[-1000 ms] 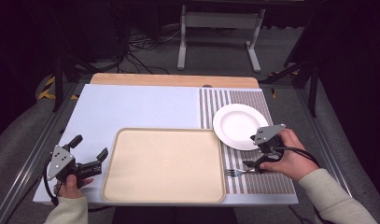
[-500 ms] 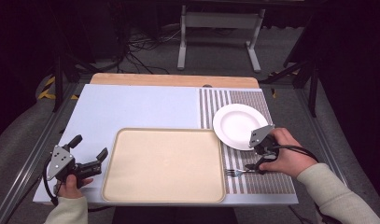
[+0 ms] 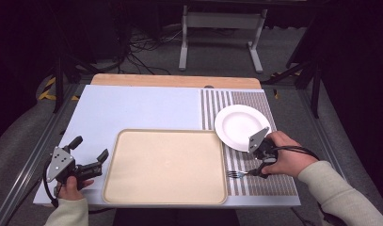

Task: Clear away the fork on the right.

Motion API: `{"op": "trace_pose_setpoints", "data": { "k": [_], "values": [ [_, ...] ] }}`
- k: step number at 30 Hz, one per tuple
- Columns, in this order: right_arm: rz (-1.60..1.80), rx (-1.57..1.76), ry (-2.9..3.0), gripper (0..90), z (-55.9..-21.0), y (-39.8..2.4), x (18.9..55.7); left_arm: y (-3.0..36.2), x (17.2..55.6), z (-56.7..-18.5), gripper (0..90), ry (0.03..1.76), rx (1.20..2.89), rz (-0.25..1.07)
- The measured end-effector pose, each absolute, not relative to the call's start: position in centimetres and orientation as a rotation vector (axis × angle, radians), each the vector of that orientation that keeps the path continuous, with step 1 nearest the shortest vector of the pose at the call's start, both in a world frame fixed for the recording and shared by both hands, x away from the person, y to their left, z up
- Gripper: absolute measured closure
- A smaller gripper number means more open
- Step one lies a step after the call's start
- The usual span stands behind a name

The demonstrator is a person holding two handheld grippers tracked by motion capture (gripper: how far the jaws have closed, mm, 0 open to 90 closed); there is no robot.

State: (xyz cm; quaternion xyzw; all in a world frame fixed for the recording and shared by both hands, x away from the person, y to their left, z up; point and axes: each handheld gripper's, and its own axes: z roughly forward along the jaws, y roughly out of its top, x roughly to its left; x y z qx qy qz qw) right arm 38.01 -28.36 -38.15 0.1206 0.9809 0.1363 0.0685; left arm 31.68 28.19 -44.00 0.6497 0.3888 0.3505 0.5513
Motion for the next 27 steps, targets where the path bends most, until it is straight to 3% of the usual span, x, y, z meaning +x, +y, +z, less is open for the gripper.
{"op": "trace_pose_setpoints", "data": {
  "k": [5,8,13,19,27],
  "values": [
    [0.335,0.34,3.011,27.5,-38.8,-28.3,38.1,28.2,31.7,-44.0,1.3,0.919,1.538,0.829],
    [0.303,0.306,3.029,26.7,-39.2,-28.4,38.2,28.2,31.7,-44.0,1.5,0.921,1.542,0.829],
    [0.183,0.263,3.086,38.6,-39.7,-28.5,38.2,28.1,31.7,-44.0,1.7,0.921,1.542,0.828],
    [0.076,0.206,3.113,43.4,-40.6,-28.8,38.4,28.1,31.7,-44.1,2.0,0.919,1.545,0.827],
    [-0.008,0.124,3.135,56.9,-41.1,-28.7,38.7,28.0,31.8,-44.1,2.0,0.918,1.545,0.825]
  ]
}}
